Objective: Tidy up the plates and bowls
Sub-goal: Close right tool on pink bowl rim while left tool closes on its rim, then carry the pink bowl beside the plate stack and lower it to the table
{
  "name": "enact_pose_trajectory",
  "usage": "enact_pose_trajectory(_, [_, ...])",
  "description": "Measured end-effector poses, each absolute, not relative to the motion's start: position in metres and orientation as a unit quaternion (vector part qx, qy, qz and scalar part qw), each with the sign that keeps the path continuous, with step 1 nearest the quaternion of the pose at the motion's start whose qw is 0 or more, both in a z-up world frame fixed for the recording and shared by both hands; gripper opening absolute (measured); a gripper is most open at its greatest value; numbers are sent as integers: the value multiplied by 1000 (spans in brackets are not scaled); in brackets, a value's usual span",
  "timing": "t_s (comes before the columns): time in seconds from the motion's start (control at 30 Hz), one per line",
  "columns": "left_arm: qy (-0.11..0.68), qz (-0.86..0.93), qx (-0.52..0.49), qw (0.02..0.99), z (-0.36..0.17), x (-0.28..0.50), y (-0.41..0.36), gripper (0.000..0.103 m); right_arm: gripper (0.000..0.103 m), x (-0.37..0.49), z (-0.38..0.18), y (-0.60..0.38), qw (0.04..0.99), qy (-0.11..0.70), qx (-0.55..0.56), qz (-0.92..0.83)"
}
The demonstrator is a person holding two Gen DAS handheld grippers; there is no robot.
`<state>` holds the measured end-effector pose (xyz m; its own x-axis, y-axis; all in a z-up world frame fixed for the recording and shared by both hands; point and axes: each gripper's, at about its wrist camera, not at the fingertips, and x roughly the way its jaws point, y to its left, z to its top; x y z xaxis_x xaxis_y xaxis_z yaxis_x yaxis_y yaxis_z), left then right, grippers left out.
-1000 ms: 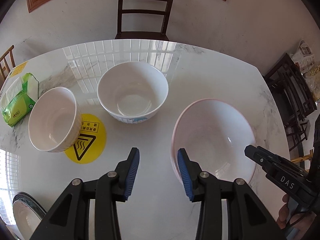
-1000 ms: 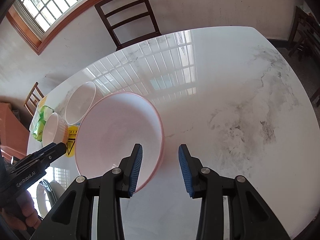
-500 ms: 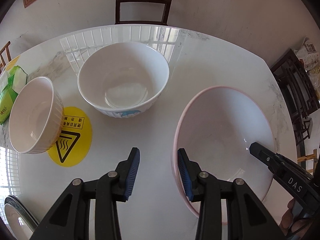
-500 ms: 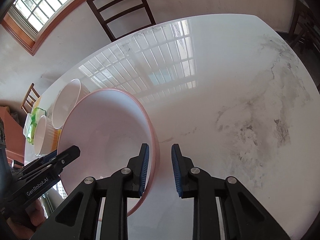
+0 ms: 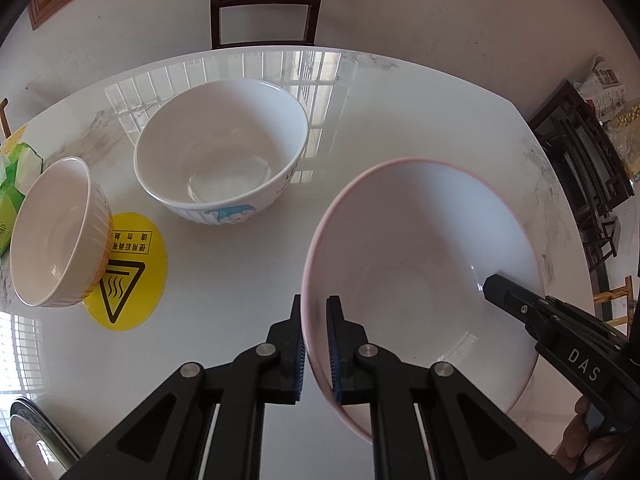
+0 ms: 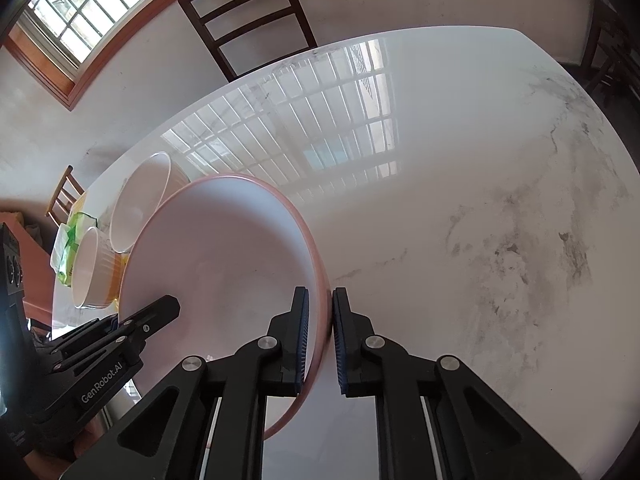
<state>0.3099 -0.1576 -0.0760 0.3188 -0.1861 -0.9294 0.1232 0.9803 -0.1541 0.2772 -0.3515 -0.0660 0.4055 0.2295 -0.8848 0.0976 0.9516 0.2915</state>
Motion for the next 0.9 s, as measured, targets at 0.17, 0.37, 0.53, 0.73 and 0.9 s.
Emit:
enact_pose_trajectory(0.17, [579,-97,-26,809,-74,302,-155,9,12,270,-64,-348,823,547,148,37])
enact_pose_trajectory(0.37, [579,-94,-23,809,-66,286,-149,9,12,255,-57,-341,825,545,144,36])
enact_pose_trajectory(0.53, [577,-93,-27,811,-59,268,-138,9,12,238,-49,-331,827,543,141,37])
enact_pose_trajectory(0.73, [572,-91,-30,815,-49,246,-120,9,12,213,-42,-313,827,545,134,42])
enact_pose_trajectory(0.9, [573,-89,-29,815,-41,221,-103,9,12,190,-36,-296,828,543,130,48])
